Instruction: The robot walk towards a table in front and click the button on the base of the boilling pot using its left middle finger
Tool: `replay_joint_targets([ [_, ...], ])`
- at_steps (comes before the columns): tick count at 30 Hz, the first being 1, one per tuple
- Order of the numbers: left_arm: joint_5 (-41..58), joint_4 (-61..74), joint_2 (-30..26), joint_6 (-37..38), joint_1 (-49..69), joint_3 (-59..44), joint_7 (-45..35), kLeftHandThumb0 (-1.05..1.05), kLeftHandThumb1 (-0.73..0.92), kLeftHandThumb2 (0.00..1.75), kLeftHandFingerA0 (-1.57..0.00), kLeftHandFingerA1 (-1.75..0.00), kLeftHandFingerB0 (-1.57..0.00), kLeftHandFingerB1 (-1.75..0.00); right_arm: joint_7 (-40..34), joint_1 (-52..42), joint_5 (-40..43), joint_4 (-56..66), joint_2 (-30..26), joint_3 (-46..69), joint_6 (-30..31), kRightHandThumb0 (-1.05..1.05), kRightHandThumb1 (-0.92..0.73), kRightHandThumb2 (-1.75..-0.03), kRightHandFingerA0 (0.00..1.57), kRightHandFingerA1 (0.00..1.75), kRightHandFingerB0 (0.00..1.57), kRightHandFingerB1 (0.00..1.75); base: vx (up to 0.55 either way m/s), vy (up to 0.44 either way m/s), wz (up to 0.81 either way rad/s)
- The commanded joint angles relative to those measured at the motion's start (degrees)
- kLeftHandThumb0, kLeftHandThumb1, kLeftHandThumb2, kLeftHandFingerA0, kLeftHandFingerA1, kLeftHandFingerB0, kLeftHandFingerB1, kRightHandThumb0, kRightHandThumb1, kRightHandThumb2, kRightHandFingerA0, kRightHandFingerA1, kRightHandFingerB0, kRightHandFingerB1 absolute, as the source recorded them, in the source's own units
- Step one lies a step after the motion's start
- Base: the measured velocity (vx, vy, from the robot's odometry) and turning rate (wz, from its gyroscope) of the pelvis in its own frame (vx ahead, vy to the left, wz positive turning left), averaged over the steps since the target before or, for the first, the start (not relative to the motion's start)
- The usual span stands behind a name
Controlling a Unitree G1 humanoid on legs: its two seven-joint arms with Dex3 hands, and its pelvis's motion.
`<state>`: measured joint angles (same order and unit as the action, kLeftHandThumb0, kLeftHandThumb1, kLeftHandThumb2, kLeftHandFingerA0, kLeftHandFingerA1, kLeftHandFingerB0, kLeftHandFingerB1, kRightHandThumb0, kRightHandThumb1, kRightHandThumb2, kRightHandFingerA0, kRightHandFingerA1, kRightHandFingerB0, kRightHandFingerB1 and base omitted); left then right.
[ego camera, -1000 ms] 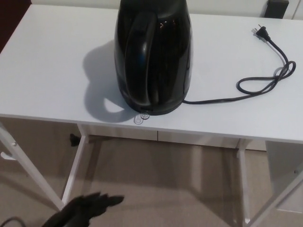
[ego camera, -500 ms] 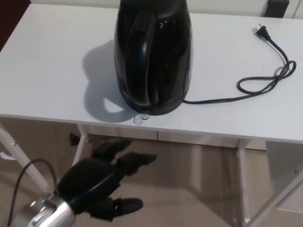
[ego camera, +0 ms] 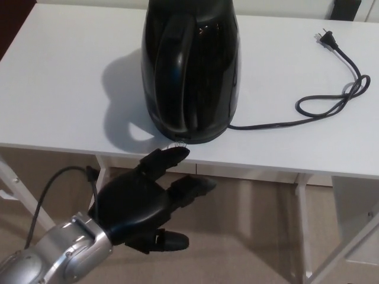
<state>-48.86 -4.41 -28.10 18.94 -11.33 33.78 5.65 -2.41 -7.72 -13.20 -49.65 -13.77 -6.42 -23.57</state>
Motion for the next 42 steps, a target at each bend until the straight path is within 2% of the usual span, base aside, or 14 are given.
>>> replay_joint_targets([
  [1,-11.1,-1.9,-3.0,2.0,-2.7,2.2,6.8,-0.83,0.92,0.7,-0.24,-0.3,-0.15,-0.26,1.4,0.1,-0.3,1.7,-1.5,-0.1,2.4,-0.23,-0.49,-0.55,0.87,0.57,0.61,0.48,0.0,0.0,0.0],
  [17,-11.3,-6.5,-1.5,0.8,-5.6,1.5,7.0,-0.84,0.91,0.69,-0.29,-0.3,-0.15,-0.26,1.9,0.8,0.0,1.5,-1.5,0.2,2.1,-0.23,-0.47,-0.54,0.92,0.57,0.65,0.49,0.0,0.0,0.0],
  [18,-11.6,-8.1,-1.0,1.0,-6.2,1.6,8.6,-0.84,0.73,1.03,-0.25,-0.44,-0.13,-0.4,1.8,0.8,-0.2,1.6,-1.6,0.1,2.1,-0.24,-0.47,-0.54,0.91,0.56,0.65,0.49,0.0,0.0,0.0],
  [21,-11.8,-9.1,-0.6,1.2,-6.7,1.7,9.0,-0.84,0.73,1.04,-0.25,-0.44,-0.12,-0.4,1.8,0.8,-0.3,1.7,-1.8,0.0,1.8,-0.24,-0.47,-0.54,0.92,0.57,0.65,0.49,0.0,0.0,0.0],
  [23,-11.8,-9.3,-0.4,1.2,-7.1,1.9,8.0,-0.84,0.91,0.69,-0.31,-0.31,-0.16,-0.26,1.9,0.7,-0.3,2.0,-1.8,0.0,2.2,-0.25,-0.47,-0.54,0.93,0.57,0.65,0.49,0.0,0.0,0.0],
  [25,-11.9,-9.3,-0.5,1.2,-7.3,2.0,7.7,-0.84,0.75,1.09,-0.21,-0.44,-0.07,-0.36,1.9,1.0,-0.3,1.8,-1.7,0.0,2.2,-0.24,-0.47,-0.54,0.93,0.56,0.65,0.49,0.0,0.0,0.0],
  [27,-12.2,-9.3,-0.4,1.0,-7.4,2.1,7.3,-0.84,0.92,0.72,-0.3,-0.31,-0.14,-0.26,1.8,1.0,-0.4,2.0,-1.7,-0.1,2.4,-0.24,-0.47,-0.54,0.93,0.56,0.65,0.49,0.0,0.0,0.0],
  [30,-12.1,-9.6,0.1,1.0,-7.5,2.3,7.0,-0.85,0.92,0.72,-0.31,-0.31,-0.14,-0.25,2.0,1.2,-0.3,1.8,-1.7,-0.1,2.3,-0.25,-0.48,-0.54,0.92,0.56,0.64,0.49,0.0,0.0,0.0],
  [32,-12.5,-9.9,0.4,1.0,-7.6,2.4,7.4,-0.84,0.75,1.08,-0.25,-0.45,-0.08,-0.36,2.1,1.2,0.0,1.8,-1.5,0.1,2.1,-0.24,-0.48,-0.54,0.92,0.56,0.65,0.5,0.0,0.0,0.0],
  [33,-12.9,-10.1,0.6,0.9,-7.7,2.6,7.5,-0.85,0.92,0.73,-0.32,-0.32,-0.14,-0.26,2.1,1.1,-0.2,2.3,-1.7,0.1,2.7,-0.25,-0.48,-0.54,0.92,0.56,0.65,0.49,0.0,0.0,0.0],
  [34,-12.9,-10.1,0.6,0.9,-7.7,2.6,7.4,-0.84,0.76,1.09,-0.25,-0.45,-0.08,-0.36,2.2,1.1,0.0,2.4,-1.6,0.1,2.9,-0.24,-0.48,-0.54,0.91,0.56,0.65,0.49,0.0,0.0,0.0],
  [37,-13.0,-10.5,0.9,1.2,-8.0,2.8,8.0,-0.85,0.92,0.72,-0.34,-0.32,-0.15,-0.26,2.5,1.3,0.0,2.8,-1.6,0.2,3.3,-0.23,-0.48,-0.54,0.92,0.57,0.64,0.49,0.0,0.0,0.0],
  [38,-13.1,-10.9,1.1,1.3,-8.2,3.0,8.5,-0.84,0.76,1.11,-0.26,-0.46,-0.05,-0.35,2.3,1.4,0.0,2.8,-1.6,0.2,3.5,-0.23,-0.48,-0.54,0.91,0.57,0.65,0.49,0.0,0.0,0.0],
  [42,-13.5,-11.4,1.4,1.3,-8.3,3.6,9.3,-0.84,0.76,1.11,-0.25,-0.46,-0.05,-0.37,2.5,1.0,0.0,3.7,-1.5,0.2,4.1,-0.24,-0.49,-0.54,0.9,0.57,0.65,0.49,0.0,0.0,0.0],
])
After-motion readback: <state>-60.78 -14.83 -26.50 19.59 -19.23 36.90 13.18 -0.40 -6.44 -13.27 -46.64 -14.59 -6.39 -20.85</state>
